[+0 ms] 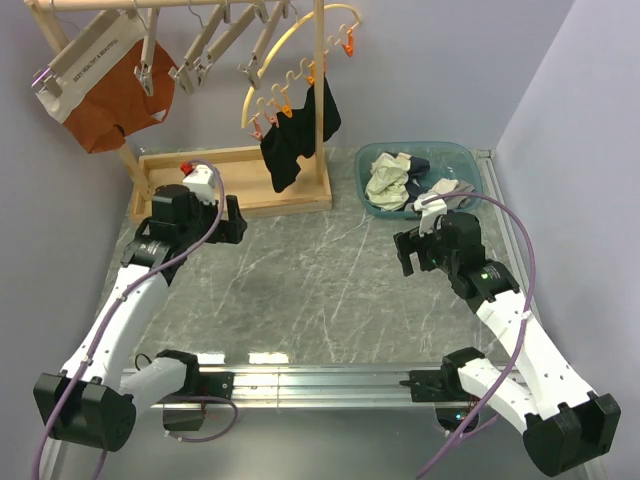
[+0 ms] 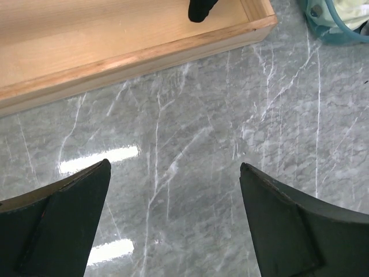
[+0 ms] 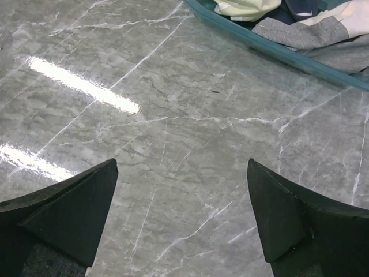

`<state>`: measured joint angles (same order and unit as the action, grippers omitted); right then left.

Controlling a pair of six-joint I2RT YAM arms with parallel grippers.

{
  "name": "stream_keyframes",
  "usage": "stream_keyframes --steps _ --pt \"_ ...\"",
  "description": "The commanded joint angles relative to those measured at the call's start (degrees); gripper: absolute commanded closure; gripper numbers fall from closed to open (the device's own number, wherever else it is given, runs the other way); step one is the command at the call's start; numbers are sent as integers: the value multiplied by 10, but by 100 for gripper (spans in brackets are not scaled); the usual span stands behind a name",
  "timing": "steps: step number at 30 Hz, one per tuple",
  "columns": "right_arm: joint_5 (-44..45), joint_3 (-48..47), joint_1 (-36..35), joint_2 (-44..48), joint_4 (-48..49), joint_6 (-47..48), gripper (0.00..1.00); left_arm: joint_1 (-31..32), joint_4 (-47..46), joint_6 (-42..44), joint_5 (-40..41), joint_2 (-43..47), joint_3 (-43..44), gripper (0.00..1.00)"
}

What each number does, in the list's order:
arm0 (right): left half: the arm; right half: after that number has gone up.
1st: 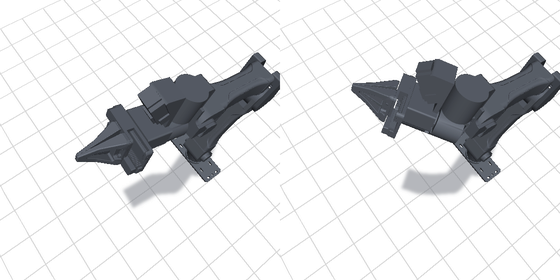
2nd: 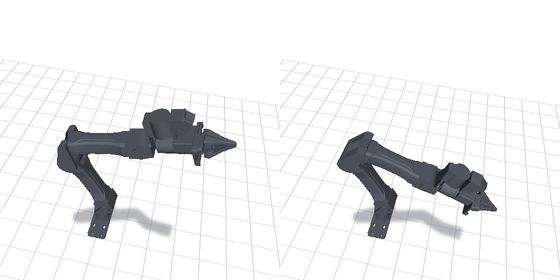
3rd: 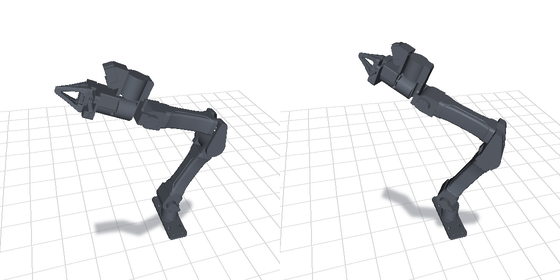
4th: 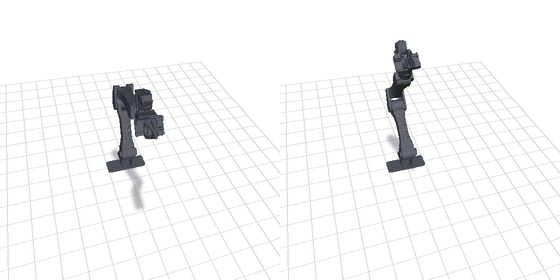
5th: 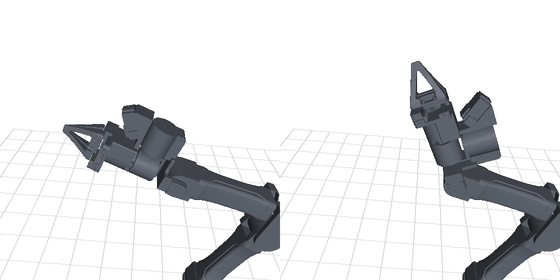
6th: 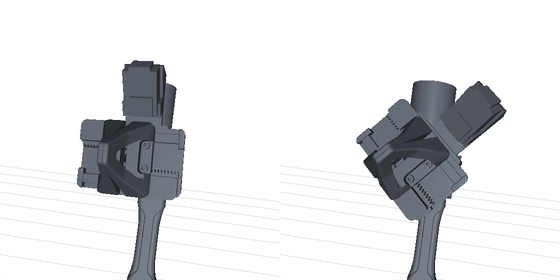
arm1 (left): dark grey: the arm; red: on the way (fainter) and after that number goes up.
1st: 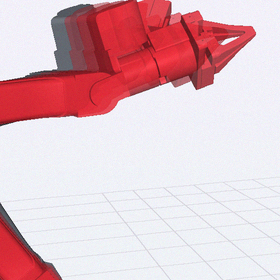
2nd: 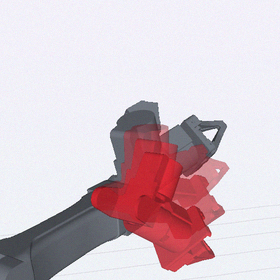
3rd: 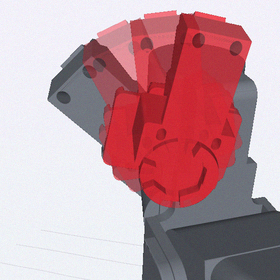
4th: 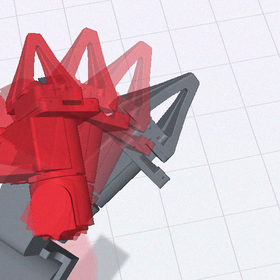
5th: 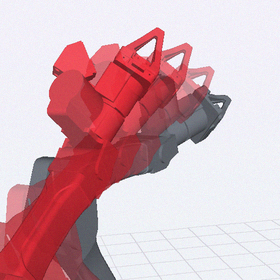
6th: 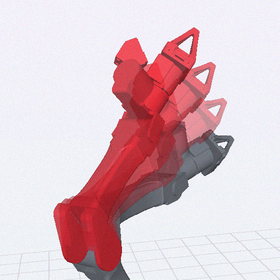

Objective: Clip the underwear to the hanger

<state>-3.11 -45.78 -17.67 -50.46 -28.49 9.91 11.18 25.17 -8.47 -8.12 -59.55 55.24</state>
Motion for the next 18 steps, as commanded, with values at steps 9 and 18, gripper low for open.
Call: stream_keyframes --steps 9,18 --pt "11 -34 6 1 4 5 0 -80 100 -57 -38 12 208 1" --pt "1 -34 5 -3 8 5 0 -88 87 1 48 -29 449 1"
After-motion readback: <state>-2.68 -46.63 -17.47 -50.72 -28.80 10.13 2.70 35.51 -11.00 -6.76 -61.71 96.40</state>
